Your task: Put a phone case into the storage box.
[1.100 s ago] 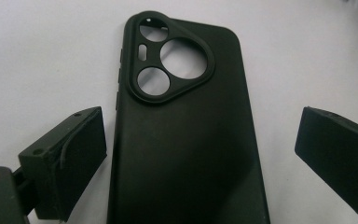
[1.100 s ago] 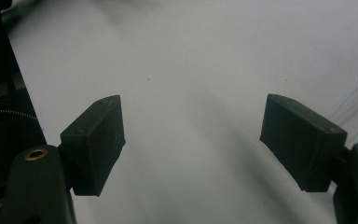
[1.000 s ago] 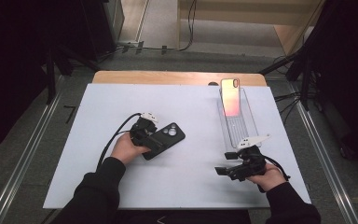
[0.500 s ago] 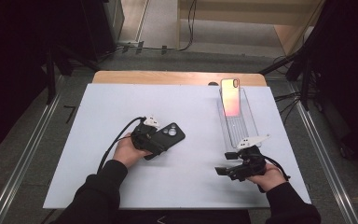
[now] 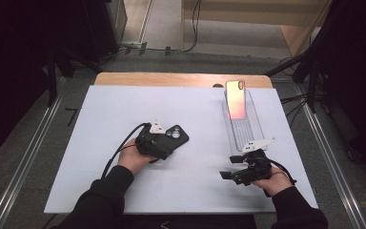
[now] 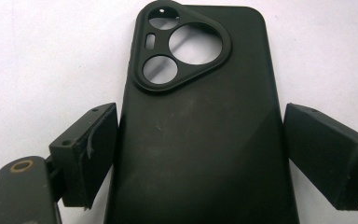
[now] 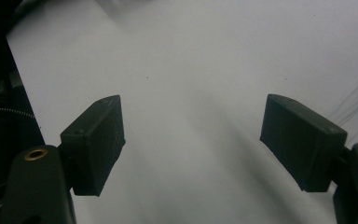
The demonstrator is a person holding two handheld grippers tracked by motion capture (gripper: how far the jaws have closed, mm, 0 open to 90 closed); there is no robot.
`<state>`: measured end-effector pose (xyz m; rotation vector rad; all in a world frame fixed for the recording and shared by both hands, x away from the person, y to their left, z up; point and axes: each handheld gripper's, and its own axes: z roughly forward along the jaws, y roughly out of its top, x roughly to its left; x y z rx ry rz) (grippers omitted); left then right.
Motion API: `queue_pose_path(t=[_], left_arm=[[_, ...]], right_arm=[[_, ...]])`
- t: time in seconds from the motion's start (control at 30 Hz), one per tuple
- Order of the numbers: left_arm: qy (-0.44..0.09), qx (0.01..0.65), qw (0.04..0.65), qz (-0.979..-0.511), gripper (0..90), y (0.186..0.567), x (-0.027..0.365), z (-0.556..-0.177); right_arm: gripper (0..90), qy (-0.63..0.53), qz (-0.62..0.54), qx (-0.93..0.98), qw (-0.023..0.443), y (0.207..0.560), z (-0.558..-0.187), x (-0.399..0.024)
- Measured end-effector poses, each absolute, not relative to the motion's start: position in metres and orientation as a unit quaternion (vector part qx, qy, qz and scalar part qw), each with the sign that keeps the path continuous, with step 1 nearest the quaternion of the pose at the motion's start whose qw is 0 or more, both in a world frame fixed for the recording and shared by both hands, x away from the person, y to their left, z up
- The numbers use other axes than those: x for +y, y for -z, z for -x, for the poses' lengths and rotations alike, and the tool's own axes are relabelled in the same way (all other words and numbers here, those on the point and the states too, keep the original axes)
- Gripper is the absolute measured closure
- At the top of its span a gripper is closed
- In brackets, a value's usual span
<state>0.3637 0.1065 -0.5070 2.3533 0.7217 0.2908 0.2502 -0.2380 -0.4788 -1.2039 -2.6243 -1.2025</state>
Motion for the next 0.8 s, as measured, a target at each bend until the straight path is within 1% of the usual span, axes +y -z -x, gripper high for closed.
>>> queue_pose_path(t=[0.3, 0.43, 0.53, 0.6, 0.8], left_arm=[[-0.106, 0.275, 0.318, -0.901, 14.6, 0.504, 0.107, -0.366], [-0.081, 0.288, 0.331, -0.895, 15.2, 0.501, 0.112, -0.37], [-0.076, 0.297, 0.336, -0.89, 15.3, 0.496, 0.118, -0.373], [-0.066, 0.307, 0.348, -0.884, 15.3, 0.491, 0.122, -0.375], [-0.048, 0.31, 0.37, -0.875, 15.3, 0.472, 0.128, -0.372]], right_arm=[[19.8, 0.39, 0.382, -0.838, 0.003, 0.479, -0.25, -0.238], [19.8, 0.392, 0.376, -0.839, 0.004, 0.478, -0.249, -0.237], [19.8, 0.395, 0.374, -0.839, 0.004, 0.478, -0.249, -0.237], [19.6, 0.399, 0.374, -0.837, 0.002, 0.478, -0.249, -0.237], [18.9, 0.411, 0.376, -0.831, 0.011, 0.477, -0.248, -0.236]])
